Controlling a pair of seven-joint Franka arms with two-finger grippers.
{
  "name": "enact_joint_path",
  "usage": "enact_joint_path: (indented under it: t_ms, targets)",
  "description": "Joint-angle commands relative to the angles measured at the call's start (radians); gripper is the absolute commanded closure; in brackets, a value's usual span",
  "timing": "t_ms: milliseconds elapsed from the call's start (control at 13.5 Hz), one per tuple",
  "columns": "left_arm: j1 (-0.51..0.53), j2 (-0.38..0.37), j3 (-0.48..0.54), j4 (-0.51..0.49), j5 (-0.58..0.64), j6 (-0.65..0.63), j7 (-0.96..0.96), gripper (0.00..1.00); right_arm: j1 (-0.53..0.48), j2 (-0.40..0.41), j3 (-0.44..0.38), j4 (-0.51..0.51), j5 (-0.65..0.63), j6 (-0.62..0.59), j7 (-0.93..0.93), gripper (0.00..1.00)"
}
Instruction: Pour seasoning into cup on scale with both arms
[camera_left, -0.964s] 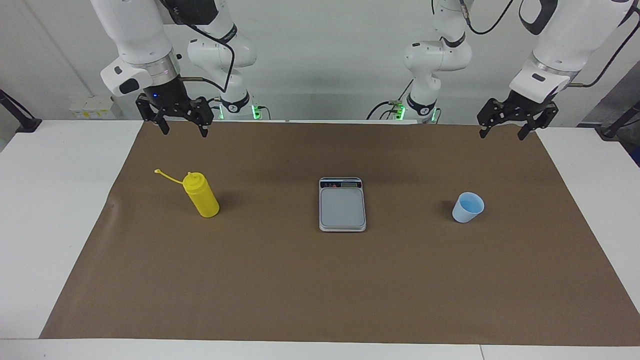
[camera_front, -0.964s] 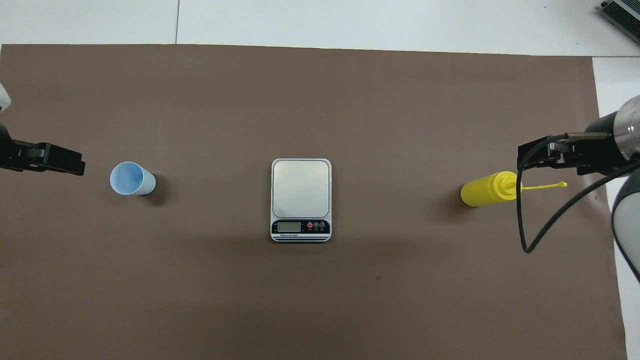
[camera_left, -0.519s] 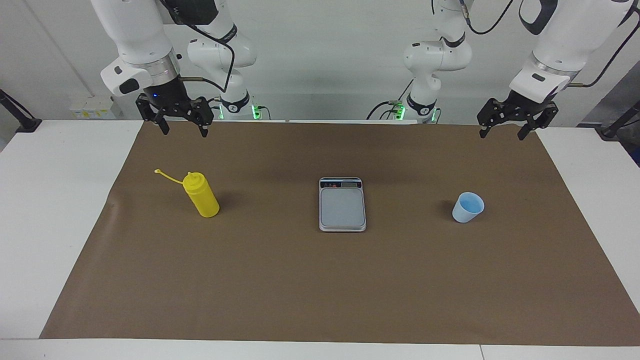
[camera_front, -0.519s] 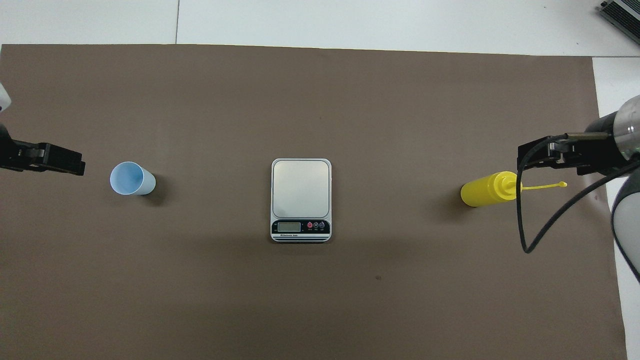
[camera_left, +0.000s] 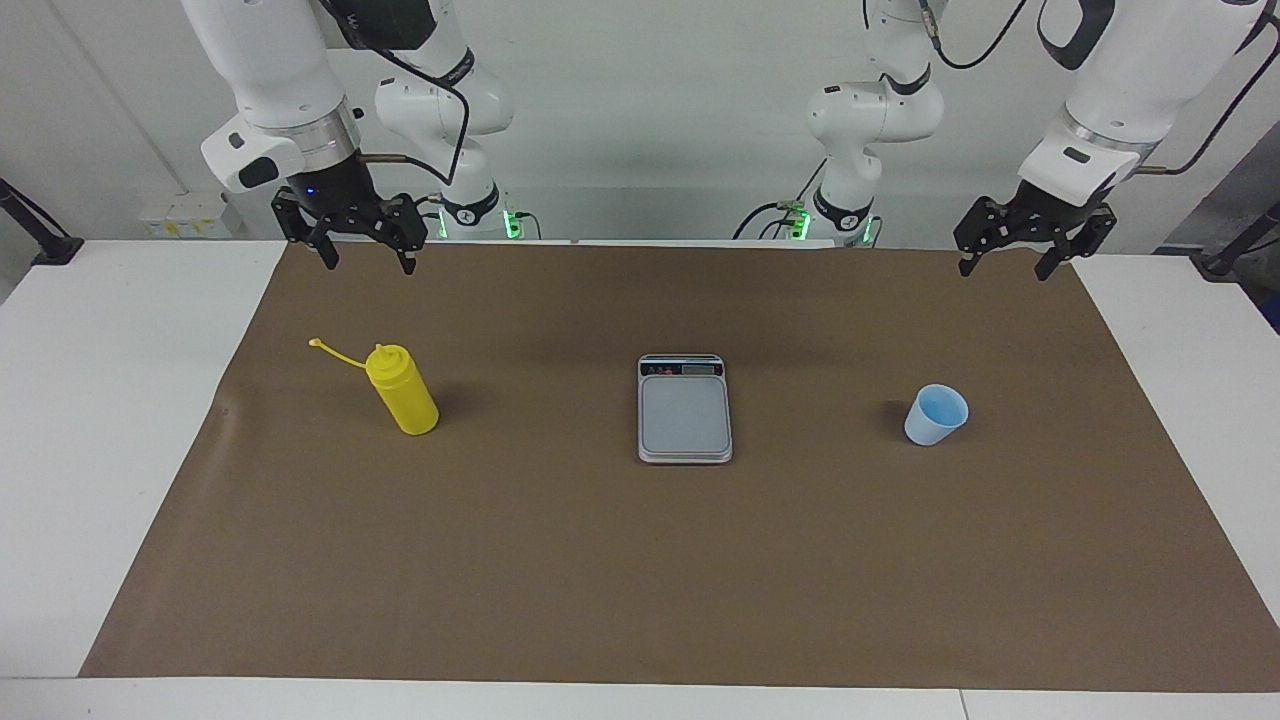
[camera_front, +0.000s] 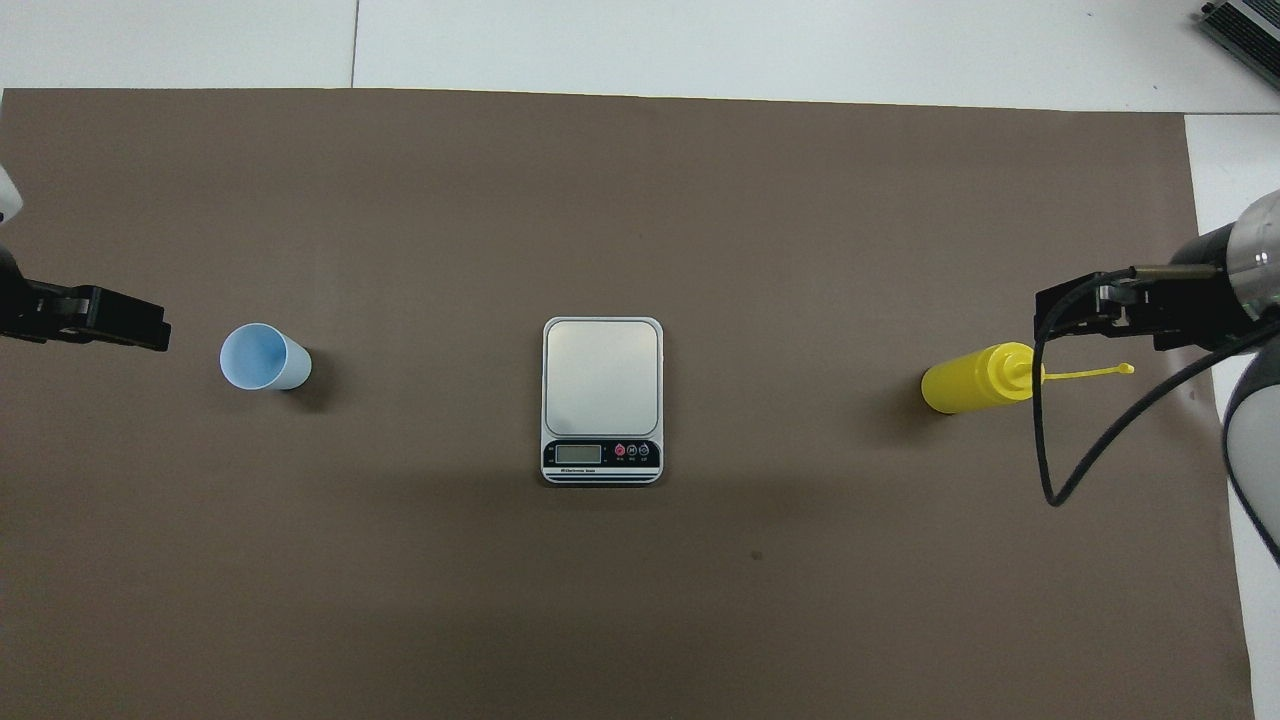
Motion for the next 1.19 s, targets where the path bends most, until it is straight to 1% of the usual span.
enact_joint_path:
  t_ms: [0, 519, 668, 742, 964, 1113]
  targets:
    - [0.014, -0.02, -0.009, -0.027, -0.009, 0.028, 0.01, 0.0, -0.017, -0.008, 0.005, -0.007, 0.027, -0.011, -0.027, 0.0]
    - [0.014, -0.021, -0.007, -0.033, -0.019, 0.039, 0.01, 0.0, -0.017, -0.008, 0.005, -0.007, 0.027, -0.011, -0.026, 0.0]
    - [0.019, -0.023, -0.003, -0.042, -0.02, 0.06, 0.01, 0.0, -0.017, -0.008, 0.005, -0.007, 0.027, -0.011, -0.027, 0.0]
    - [0.029, -0.032, -0.001, -0.071, -0.02, 0.091, 0.011, 0.0, -0.017, -0.008, 0.005, -0.008, 0.027, -0.011, -0.027, 0.0]
    - [0.043, -0.072, 0.002, -0.215, -0.022, 0.218, 0.011, 0.0, -0.017, -0.008, 0.005, -0.007, 0.027, -0.011, -0.026, 0.0]
    - [0.075, -0.058, 0.0, -0.253, -0.022, 0.267, 0.011, 0.0, -0.017, -0.008, 0.005, -0.008, 0.027, -0.011, -0.027, 0.0]
